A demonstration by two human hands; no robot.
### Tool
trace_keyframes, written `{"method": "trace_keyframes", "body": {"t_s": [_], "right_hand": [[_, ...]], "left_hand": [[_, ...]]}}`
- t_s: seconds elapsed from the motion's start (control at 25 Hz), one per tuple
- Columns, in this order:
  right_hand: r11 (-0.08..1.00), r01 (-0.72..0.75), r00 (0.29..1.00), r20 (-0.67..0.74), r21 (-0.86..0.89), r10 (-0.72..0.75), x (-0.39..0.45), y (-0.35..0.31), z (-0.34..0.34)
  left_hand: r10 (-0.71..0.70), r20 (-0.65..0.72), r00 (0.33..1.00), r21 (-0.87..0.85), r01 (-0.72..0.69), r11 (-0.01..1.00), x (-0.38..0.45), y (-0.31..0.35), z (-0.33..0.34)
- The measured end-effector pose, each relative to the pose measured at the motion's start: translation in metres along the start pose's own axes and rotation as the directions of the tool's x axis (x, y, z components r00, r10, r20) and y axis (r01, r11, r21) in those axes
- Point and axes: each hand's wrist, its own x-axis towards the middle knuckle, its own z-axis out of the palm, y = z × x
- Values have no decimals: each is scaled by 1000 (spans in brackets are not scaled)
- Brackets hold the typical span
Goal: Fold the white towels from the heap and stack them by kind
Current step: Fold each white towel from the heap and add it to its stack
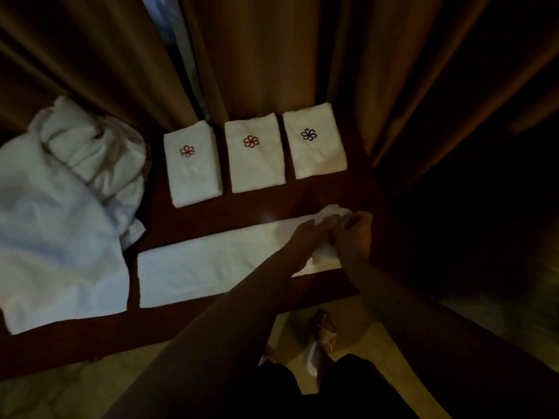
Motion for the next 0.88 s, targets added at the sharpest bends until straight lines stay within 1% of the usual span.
{"method": "trace_keyframes", "body": {"t_s": [0.04, 0.12, 0.2, 0.28, 0.36, 0.48, 0.56, 0.6, 0.64, 0.72, 0.8, 0.88], "right_hand": [[1000, -16, 1000, 17, -15, 16, 0, 2, 0], [1000, 9, 999, 39, -11, -9, 1, 4, -4], [994, 50, 998, 49, -94, -46, 3, 8, -5], [982, 71, 997, 56, -175, -62, 5, 13, -5], [986, 66, 997, 47, -153, -59, 4, 13, -7], [981, 136, 991, -3, -136, -137, -5, 10, -12], [961, 233, 968, -60, -152, -244, -8, 7, -16], [942, 293, 951, -51, -166, -305, -8, 4, -15], [924, 334, 939, -12, -186, -342, -4, 2, -15], [912, 338, 941, 94, -233, -324, 4, -6, -13], [905, 326, 944, 141, -272, -298, 12, -15, -12], [884, 368, 928, 177, -288, -328, 18, -18, -8]], "left_hand": [[27, -33, 999, 12, -27, 1000, -3, -4, -2], [65, -73, 995, -29, -67, 997, -6, -8, -4], [107, -94, 990, -43, -111, 993, -8, -11, -6], [162, -120, 979, 56, -156, 986, -8, -13, -6], [188, -156, 970, 144, -165, 976, -10, -14, -3], [148, -266, 952, 87, -129, 988, -12, -8, -1], [148, -304, 941, 74, -132, 989, -9, -5, 0], [157, -299, 941, 80, -139, 987, -8, -3, 0], [153, -292, 944, 71, -139, 988, -9, -2, 1], [145, -291, 946, 47, -137, 989, -9, -1, 2], [196, -308, 931, 73, -183, 980, -6, -2, -1], [256, -316, 914, 109, -233, 966, -7, 0, -4]]}}
